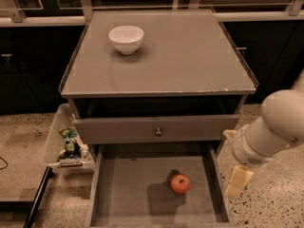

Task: Pick apple from middle drawer and place on counter

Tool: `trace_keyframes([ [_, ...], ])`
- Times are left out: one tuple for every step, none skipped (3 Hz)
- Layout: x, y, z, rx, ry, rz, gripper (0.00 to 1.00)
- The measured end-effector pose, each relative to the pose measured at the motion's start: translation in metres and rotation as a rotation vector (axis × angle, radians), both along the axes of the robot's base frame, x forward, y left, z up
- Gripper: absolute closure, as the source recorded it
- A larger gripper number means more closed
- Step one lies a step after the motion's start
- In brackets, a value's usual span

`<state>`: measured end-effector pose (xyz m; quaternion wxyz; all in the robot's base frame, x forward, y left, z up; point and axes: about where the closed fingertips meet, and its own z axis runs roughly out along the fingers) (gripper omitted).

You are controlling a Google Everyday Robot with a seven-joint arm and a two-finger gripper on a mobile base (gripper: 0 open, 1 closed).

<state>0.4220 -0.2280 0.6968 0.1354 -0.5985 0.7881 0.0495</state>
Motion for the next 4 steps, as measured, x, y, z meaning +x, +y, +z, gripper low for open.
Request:
trace_keyframes([
  [0.012, 0.000, -0.054, 0.024, -0.039, 0.011, 0.00],
  [0.024, 0.001, -0.057, 0.032, -0.079, 0.002, 0.00],
  [0.024, 0.001, -0.057, 0.032, -0.079, 0.002, 0.00],
  [0.028, 0.006, -0.084, 0.105, -0.040, -0.013, 0.00],
])
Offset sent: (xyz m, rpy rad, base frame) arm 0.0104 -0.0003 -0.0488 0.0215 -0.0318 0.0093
